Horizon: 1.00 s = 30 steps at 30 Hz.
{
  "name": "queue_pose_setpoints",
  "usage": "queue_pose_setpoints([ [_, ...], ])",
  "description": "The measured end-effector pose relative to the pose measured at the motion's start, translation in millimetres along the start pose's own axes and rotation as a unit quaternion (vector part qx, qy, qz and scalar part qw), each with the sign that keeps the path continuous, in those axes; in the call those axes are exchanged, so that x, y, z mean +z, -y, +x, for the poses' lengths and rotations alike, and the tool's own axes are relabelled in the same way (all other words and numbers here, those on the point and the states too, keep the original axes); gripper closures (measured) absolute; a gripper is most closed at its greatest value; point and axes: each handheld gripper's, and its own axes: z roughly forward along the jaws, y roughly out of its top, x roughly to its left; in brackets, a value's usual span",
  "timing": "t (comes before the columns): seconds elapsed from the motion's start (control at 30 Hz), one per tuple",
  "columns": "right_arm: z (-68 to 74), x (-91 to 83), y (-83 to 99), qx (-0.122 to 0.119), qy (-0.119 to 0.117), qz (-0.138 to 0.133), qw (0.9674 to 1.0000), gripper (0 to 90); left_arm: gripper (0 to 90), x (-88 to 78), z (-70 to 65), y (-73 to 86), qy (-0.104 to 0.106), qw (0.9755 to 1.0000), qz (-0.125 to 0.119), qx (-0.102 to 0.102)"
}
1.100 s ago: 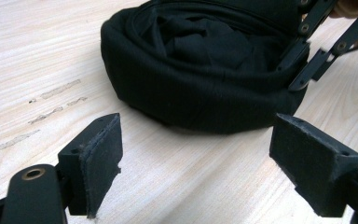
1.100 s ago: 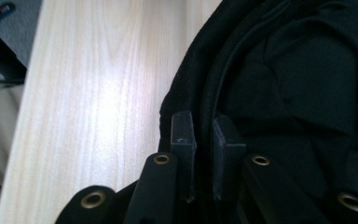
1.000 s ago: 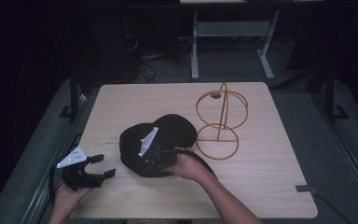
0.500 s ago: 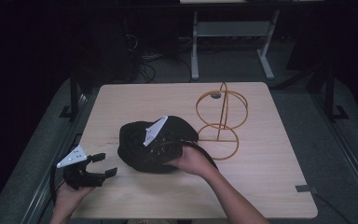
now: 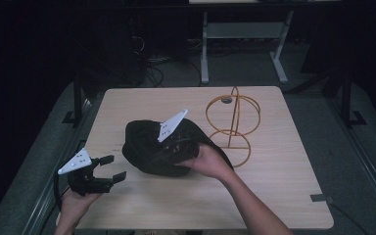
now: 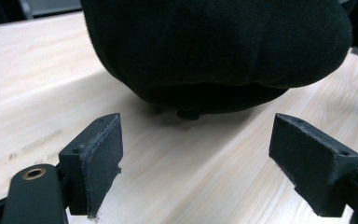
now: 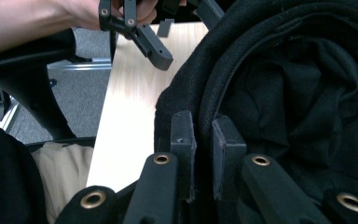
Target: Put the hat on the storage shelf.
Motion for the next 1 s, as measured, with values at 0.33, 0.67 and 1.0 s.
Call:
queue_pose_setpoints([
  [0.33, 6.4, -23.1, -9.6, -0.008, -0.002, -0.018, 0.9998, 81.1, 16.8, 3.8, -9.0, -32.1, 0.016, 0.999, -0.028, 0.032],
  [0.67, 13.3, -42.2, -21.9, -0.032, -0.029, -0.034, 0.9985, 81.1, 18.6, 6.5, -3.9, -52.1, 0.024, 0.9971, -0.049, 0.054],
  [1.0, 11.1, -46.6, -26.4, -0.033, -0.05, -0.045, 0.9972, 82.5, 48.9, 16.3, 3.1, -63.9, 0.027, 0.994, -0.076, 0.074],
])
